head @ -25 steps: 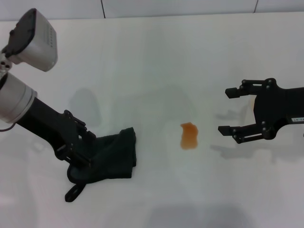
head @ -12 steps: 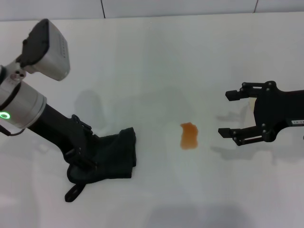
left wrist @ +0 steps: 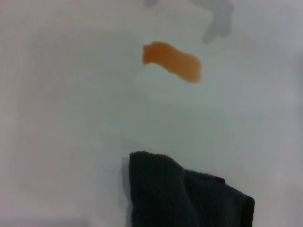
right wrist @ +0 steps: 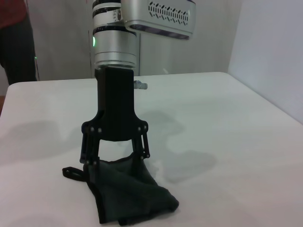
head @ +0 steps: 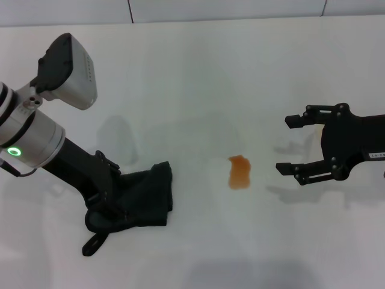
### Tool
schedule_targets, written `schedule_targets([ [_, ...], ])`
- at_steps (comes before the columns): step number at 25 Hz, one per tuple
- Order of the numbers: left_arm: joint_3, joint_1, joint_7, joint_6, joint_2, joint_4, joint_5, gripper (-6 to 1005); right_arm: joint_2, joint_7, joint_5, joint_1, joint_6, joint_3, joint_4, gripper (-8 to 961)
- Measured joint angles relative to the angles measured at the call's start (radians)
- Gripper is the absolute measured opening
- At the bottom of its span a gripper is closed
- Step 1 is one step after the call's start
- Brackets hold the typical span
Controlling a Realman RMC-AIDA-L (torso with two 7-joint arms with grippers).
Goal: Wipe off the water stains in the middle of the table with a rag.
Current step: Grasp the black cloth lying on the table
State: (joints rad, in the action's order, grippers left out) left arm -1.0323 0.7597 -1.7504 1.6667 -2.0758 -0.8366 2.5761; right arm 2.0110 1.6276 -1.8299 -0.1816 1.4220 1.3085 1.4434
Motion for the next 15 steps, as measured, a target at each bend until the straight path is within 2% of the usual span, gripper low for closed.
schedule_targets([
  [15, -0.005, -0.003, -0.007, -0.024, -0.001, 0.001, 0.011, 638, 0.000, 0.000, 0.000, 0.002, -0.007, 0.000, -0.001, 857],
])
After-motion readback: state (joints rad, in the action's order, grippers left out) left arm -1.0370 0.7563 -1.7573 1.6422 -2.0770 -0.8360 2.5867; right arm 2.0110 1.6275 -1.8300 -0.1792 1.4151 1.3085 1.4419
